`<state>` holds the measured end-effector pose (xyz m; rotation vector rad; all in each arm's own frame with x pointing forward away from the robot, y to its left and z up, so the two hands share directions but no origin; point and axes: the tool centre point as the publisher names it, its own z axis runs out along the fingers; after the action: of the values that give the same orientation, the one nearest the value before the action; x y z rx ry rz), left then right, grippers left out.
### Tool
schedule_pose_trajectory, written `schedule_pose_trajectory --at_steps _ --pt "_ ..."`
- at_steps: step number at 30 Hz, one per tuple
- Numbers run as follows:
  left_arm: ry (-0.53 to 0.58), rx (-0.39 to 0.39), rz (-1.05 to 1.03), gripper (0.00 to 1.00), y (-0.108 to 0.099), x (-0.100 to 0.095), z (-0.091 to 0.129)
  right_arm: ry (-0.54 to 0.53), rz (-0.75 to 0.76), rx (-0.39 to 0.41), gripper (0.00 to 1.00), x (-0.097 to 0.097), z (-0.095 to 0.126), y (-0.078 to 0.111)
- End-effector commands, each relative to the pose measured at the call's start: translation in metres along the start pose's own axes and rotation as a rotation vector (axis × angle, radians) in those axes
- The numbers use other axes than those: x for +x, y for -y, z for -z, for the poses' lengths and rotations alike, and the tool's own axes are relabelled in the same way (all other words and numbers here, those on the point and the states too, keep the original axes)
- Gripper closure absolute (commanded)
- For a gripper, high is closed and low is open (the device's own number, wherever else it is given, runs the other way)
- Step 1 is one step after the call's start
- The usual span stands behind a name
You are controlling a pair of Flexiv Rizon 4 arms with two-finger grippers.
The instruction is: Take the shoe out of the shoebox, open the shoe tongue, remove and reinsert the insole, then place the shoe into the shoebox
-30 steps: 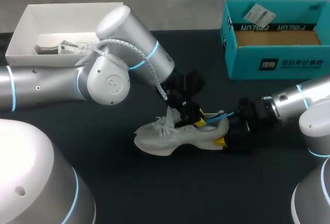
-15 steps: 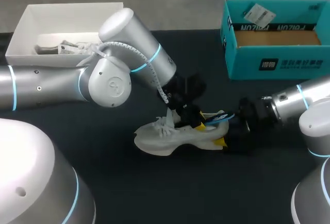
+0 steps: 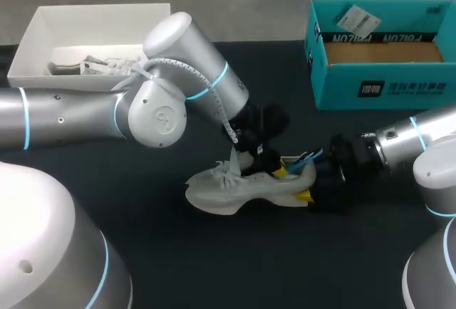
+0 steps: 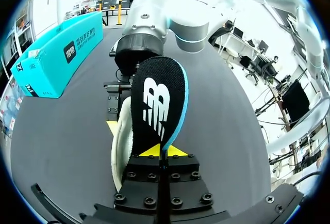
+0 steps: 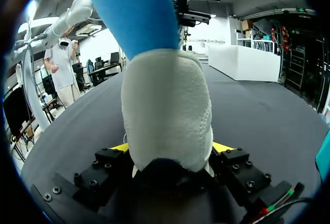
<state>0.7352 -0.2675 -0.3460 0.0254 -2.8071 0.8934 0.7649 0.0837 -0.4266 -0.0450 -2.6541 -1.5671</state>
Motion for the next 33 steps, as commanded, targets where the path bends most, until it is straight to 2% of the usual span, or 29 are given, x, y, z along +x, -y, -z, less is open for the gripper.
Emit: schedule_pose_trajectory --at_steps 1,14,19,26,33 --pt "-0.001 0.009 -0.002 1.00 0.000 0.002 0.005 0.001 0.000 0.003 1.00 0.001 -0.005 0.003" --pt "0.005 0.174 0.000 1.00 0.014 0.023 0.063 0.001 0.000 0.003 1.00 0.001 -0.005 0.003" --pt "-0.024 0.251 0.036 1.00 0.025 0.027 0.082 0.001 0.000 0.003 1.00 0.001 -0.005 0.003" --pt "-0.080 0.317 0.051 1.00 0.043 0.030 0.101 0.001 0.000 0.003 1.00 0.001 -0.005 0.003" --pt "-0.085 0.367 -0.014 1.00 0.072 0.046 0.121 0.001 0.000 0.003 1.00 0.001 -0.005 0.003"
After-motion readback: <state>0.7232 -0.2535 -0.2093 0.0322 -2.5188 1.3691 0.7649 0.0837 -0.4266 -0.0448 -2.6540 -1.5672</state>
